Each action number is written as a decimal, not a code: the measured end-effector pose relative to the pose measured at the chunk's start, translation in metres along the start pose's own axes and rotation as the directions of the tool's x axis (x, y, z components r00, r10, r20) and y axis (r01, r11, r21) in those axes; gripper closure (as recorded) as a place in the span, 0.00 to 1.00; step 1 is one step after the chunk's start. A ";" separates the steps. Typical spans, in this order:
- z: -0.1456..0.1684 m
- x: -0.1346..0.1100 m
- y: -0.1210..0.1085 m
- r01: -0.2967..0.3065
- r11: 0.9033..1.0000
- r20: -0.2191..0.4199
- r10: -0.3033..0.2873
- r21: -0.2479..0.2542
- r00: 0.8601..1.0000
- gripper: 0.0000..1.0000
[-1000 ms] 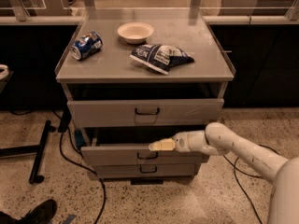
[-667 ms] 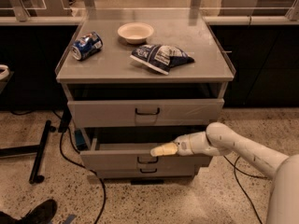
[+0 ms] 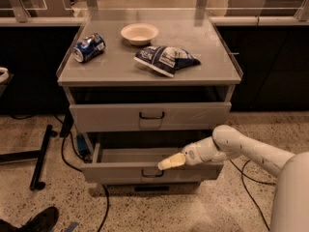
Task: Open middle drawer
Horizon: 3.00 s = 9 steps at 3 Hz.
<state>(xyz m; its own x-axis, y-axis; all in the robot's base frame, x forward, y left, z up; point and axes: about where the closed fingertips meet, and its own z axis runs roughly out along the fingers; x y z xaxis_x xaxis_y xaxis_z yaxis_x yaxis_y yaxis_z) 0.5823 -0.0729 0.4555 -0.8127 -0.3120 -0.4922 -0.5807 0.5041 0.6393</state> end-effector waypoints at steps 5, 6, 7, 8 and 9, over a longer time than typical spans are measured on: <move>-0.009 0.078 -0.004 -0.032 0.999 -0.530 0.017 -0.019 0.848 0.00; -0.011 0.101 -0.009 -0.060 0.997 -0.556 0.023 -0.048 0.831 0.00; -0.023 0.123 -0.007 -0.073 0.995 -0.589 0.019 -0.068 0.808 0.00; -0.027 0.131 -0.004 -0.080 0.994 -0.610 0.016 -0.078 0.793 0.00; -0.038 0.152 0.009 -0.118 0.987 -0.674 0.014 -0.107 0.738 0.00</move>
Offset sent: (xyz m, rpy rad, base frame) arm -0.0395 -0.0263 -0.0032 -0.3370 0.2338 0.3055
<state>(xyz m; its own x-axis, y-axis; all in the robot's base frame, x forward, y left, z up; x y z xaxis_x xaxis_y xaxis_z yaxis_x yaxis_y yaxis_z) 0.4516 -0.1471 0.4087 -0.6412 -0.7661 0.0443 -0.4830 0.4478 0.7525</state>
